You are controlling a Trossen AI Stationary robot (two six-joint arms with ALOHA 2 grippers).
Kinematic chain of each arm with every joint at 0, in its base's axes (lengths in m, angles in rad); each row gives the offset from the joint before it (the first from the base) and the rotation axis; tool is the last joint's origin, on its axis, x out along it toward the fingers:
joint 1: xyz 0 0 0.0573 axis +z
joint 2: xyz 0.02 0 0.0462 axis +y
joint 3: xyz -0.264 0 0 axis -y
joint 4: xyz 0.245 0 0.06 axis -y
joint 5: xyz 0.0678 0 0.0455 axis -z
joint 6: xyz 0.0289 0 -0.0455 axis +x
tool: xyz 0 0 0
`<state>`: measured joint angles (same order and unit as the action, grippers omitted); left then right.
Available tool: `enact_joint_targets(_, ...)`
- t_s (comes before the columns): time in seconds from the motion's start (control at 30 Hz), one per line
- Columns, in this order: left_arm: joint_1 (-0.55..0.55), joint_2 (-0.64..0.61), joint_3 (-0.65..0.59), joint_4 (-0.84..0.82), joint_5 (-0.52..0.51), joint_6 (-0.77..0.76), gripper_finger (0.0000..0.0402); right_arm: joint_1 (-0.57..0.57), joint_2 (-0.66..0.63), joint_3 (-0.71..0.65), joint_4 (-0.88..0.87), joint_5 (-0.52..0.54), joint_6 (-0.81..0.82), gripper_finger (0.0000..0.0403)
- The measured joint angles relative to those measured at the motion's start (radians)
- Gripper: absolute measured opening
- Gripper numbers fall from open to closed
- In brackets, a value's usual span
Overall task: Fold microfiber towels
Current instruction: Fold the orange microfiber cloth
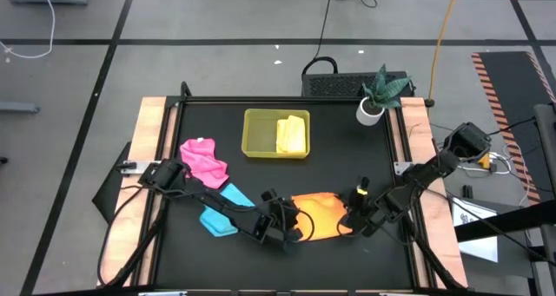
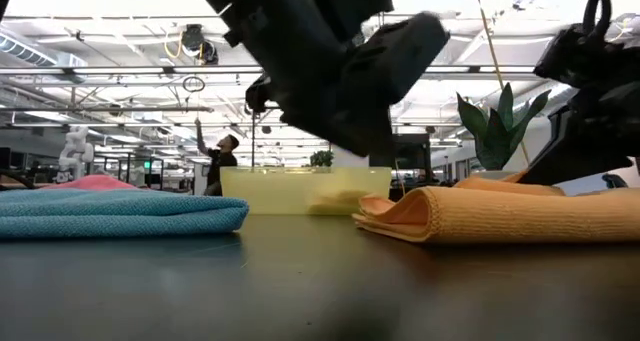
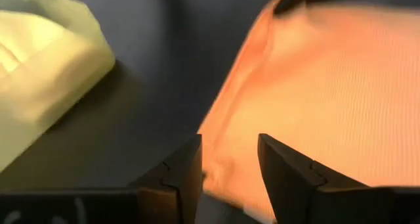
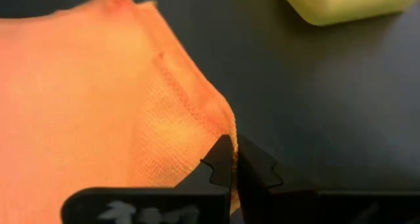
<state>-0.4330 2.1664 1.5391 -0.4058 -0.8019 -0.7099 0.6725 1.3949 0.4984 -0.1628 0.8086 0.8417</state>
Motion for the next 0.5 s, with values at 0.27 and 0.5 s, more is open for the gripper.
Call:
enact_joint_targets(0.27,0.021,0.071,-0.002,0.131,0.044,0.092,0.0152,-0.018,0.000,0.000,-0.028,-0.003,0.021,0.0000)
enact_joint_targets(0.5,0.041,0.075,-0.007,-0.008,0.043,-0.029,0.0152,-0.017,0.000,0.000,-0.077,-0.035,0.040,0.0000)
